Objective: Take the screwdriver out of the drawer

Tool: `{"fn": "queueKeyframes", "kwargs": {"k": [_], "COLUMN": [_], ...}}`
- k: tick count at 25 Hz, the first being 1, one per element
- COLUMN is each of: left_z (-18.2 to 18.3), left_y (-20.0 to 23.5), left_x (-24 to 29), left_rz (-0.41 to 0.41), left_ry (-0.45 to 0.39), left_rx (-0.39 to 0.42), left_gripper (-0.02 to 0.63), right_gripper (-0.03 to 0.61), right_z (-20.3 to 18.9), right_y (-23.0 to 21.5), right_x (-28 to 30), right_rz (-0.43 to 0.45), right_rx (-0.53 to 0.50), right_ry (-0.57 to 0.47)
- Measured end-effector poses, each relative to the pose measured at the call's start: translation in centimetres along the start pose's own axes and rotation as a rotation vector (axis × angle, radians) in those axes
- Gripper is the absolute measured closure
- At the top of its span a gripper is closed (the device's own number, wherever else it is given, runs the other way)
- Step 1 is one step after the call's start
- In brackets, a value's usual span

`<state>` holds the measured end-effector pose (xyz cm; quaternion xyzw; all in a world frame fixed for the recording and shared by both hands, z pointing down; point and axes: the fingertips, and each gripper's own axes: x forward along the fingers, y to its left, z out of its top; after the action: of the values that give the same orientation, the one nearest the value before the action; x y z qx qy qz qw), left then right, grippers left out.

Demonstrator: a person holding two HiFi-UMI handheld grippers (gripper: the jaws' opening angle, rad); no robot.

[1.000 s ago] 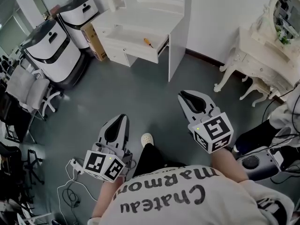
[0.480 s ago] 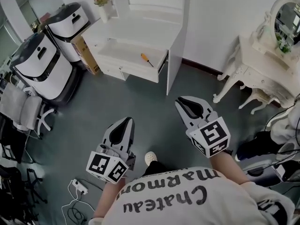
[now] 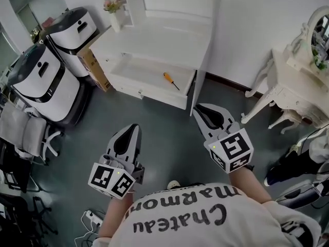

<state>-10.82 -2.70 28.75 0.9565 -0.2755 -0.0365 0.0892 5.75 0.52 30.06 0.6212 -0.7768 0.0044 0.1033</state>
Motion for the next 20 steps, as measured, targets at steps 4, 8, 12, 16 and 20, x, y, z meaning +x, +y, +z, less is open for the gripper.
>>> {"fn": "queueKeyframes", "kwargs": {"k": [4, 8, 12, 16, 20], "left_z": [-0.1, -1.3, -2.6, -4.2, -4.8], "left_y": [2.7, 4.1, 4.9, 6.0, 7.1], "left_x": [1.3, 1.9, 2.2, 3.0, 5.1], "left_rz": [0.0, -0.018, -0.041, -0.045, -0.028], "left_ry": [0.041, 0.063, 0.079, 0.102, 0.11], "left_rx": [0.024, -0.002, -0.027, -0.069, -0.092], "left_gripper": [0.591, 0.591, 0.591, 0.591, 0.591], "right_gripper": [0.528, 0.528, 0.528, 0.528, 0.528], "right_z": [0.0, -2.1, -4.5, -6.1, -7.0], "right_y": [-0.4, 0.1, 1.2, 1.0, -0.9], "right_x": [3.4, 5.8, 7.2, 8.3, 9.9], "right_rz": [0.006, 0.019, 0.038, 0.05, 0.066], "right_rx": [0.026, 0.051, 0.071, 0.069, 0.083], "right_ry": [0.004, 0.043, 0.099, 0.145, 0.174]}}
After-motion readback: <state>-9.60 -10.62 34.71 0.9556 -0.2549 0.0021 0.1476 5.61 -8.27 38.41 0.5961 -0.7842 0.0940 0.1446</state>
